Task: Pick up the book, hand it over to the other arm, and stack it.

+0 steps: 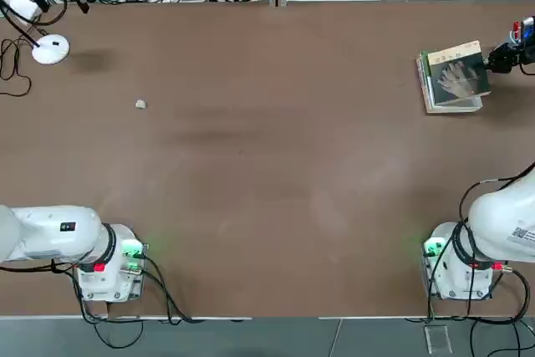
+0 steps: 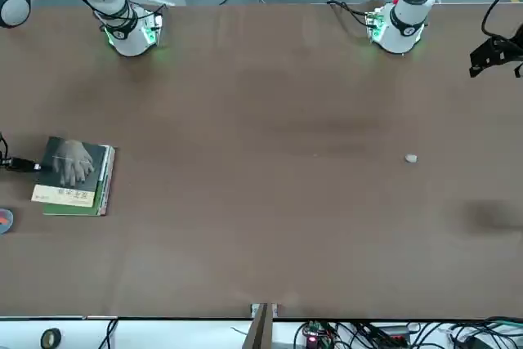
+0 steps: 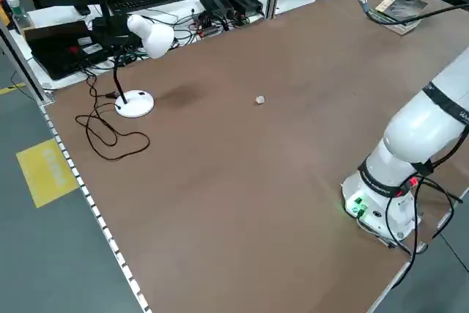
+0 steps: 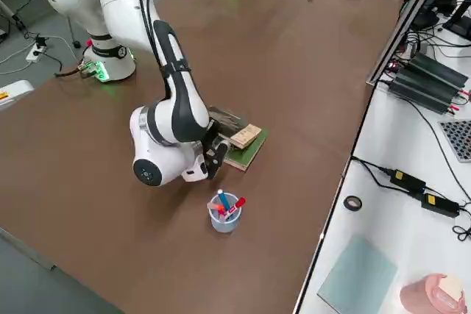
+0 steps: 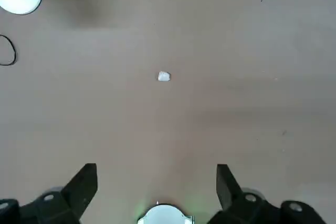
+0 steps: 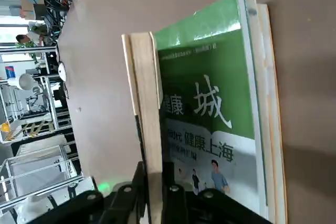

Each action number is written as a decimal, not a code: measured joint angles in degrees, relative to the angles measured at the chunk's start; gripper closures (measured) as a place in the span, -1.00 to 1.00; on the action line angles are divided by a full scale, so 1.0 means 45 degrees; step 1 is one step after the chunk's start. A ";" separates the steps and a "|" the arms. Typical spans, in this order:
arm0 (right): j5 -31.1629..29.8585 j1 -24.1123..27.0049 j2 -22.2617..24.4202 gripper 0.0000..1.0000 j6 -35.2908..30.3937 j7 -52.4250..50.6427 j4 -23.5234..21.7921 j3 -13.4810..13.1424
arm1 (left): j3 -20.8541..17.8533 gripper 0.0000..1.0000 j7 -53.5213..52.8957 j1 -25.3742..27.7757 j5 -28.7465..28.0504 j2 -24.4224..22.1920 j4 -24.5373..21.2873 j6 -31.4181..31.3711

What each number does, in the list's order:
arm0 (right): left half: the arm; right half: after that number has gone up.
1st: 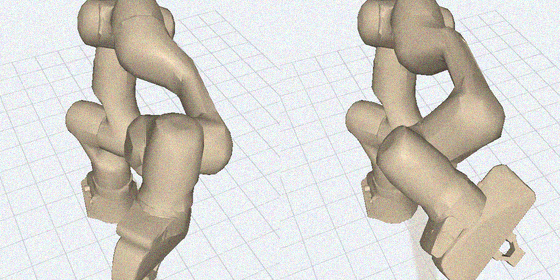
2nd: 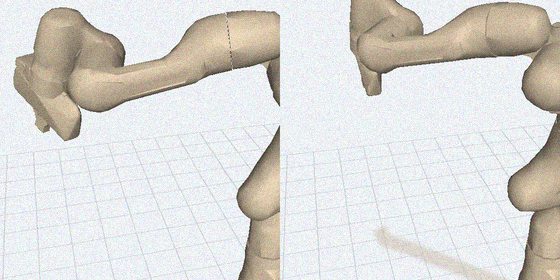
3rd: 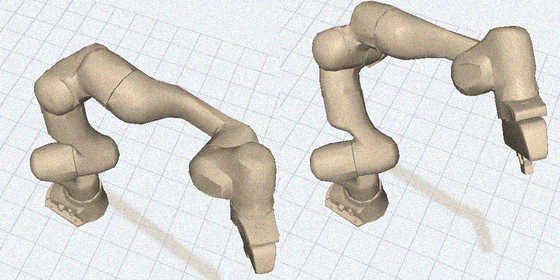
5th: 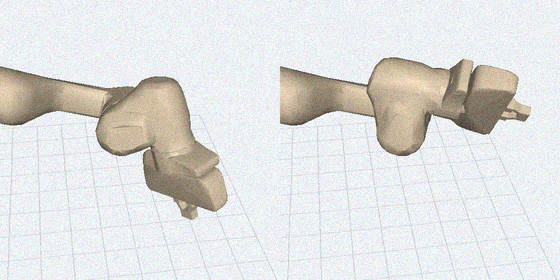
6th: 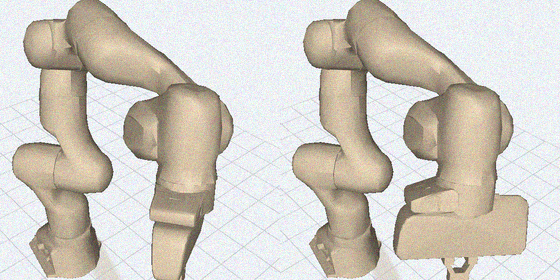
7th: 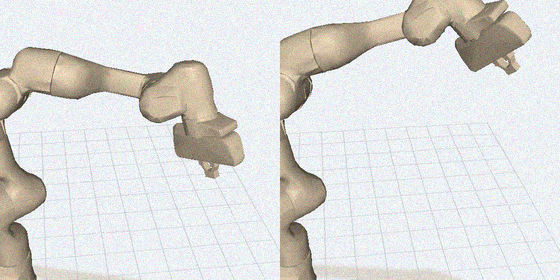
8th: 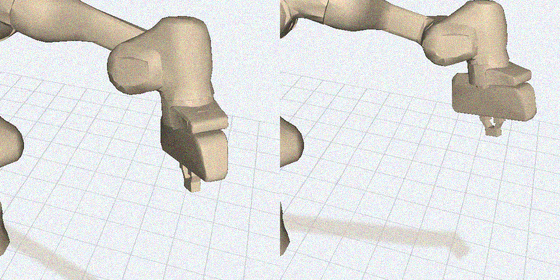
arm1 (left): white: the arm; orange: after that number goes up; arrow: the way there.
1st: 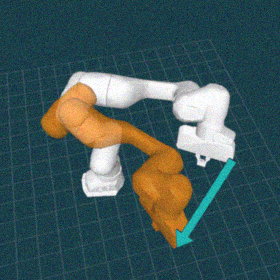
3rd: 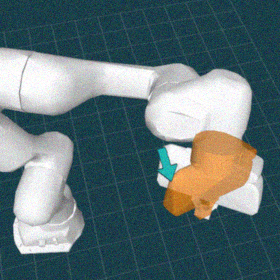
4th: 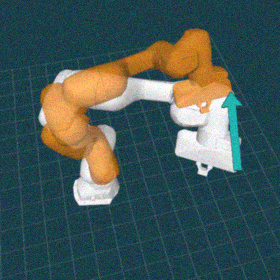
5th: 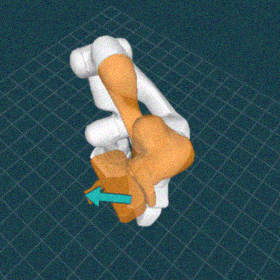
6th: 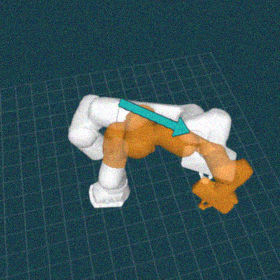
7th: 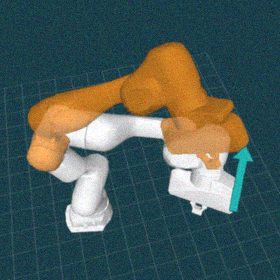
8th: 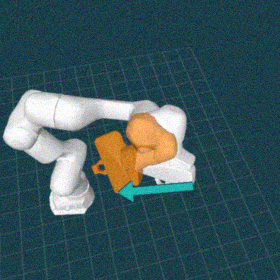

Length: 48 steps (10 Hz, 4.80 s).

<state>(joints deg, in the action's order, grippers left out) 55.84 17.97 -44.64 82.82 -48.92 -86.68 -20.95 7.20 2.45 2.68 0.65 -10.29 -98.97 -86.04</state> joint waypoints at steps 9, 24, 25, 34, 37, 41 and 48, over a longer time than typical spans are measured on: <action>-0.0010 -0.0023 -0.0007 0.69 0.0136 0.0151 0.0000 0.0138 | -0.0002 -1.00 -0.0031 0.0074 0.0000 0.0000 0.0000 0.0000; -0.0672 -0.0009 -0.0096 0.69 0.0427 0.0153 0.0357 0.0393 | -0.0001 -1.00 -0.0032 0.0074 0.0000 0.0000 0.0004 -0.0010; -0.0671 0.0011 -0.0114 0.69 0.0457 0.0152 0.0371 0.0391 | -0.0001 -1.00 -0.0032 0.0074 0.0000 0.0000 0.0004 -0.0010; -0.0421 0.0076 -0.0134 0.69 0.0966 0.0052 0.0538 0.0391 | -0.0001 -1.00 -0.0032 0.0074 0.0000 0.0000 0.0060 -0.0016; -0.0400 0.0064 -0.0150 0.69 0.0983 0.0030 0.0608 0.0402 | -0.0001 -1.00 -0.0032 0.0074 0.0000 0.0000 0.0068 -0.0016; -0.0367 0.0057 -0.0173 0.69 0.0986 -0.0124 0.0623 0.0422 | -0.0001 -1.00 -0.0032 0.0074 0.0000 0.0000 0.0073 -0.0016; -0.0367 0.0053 -0.0198 0.69 0.1010 -0.0218 0.0624 0.0426 | -0.0001 -1.00 -0.0032 0.0074 0.0000 0.0000 0.0081 -0.0016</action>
<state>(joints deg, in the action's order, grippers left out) 54.19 18.21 -45.53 87.36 -49.90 -83.87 -19.04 7.19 2.30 3.01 0.65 -10.30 -98.61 -86.12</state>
